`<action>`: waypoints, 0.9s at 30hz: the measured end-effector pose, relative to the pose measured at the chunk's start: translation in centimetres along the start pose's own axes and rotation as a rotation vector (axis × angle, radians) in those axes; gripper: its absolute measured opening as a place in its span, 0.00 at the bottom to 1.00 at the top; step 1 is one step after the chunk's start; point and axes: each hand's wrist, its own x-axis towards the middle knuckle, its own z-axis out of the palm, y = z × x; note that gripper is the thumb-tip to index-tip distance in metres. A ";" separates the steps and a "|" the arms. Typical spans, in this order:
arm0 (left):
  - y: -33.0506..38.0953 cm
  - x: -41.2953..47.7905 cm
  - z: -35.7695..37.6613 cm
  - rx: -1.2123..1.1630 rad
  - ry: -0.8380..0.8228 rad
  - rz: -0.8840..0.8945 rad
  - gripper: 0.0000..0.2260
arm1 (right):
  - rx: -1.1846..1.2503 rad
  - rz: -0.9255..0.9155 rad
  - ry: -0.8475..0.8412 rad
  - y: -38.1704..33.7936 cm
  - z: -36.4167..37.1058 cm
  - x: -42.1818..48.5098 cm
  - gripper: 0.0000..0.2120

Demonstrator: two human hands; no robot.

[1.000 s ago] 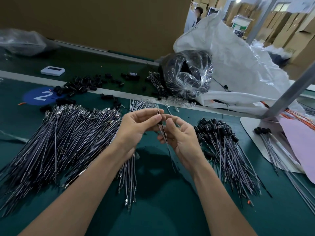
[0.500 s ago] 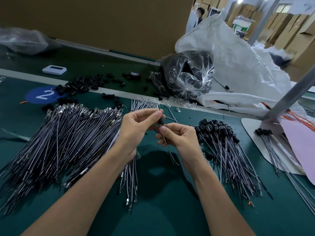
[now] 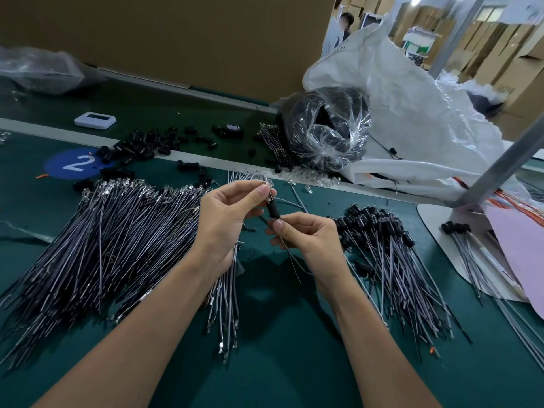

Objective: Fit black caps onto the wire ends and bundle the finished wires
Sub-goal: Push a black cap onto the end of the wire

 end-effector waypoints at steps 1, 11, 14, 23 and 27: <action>0.1 0.0 0.0 -0.018 0.006 -0.002 0.06 | 0.004 -0.001 0.001 0.0 0.0 0.0 0.02; 0.3 0.3 -0.4 -0.172 -0.015 -0.068 0.07 | -0.025 -0.035 0.028 -0.1 0.1 0.0 0.04; 0.4 0.3 -0.5 -0.135 -0.034 -0.092 0.06 | -0.033 -0.037 0.036 -0.1 0.0 0.0 0.04; 0.6 0.3 -0.7 -0.156 -0.051 -0.144 0.05 | -0.028 -0.017 0.025 0.0 -0.1 0.1 0.05; 0.5 0.3 -0.7 -0.168 -0.050 -0.162 0.04 | -0.029 -0.023 0.005 0.0 0.0 0.0 0.07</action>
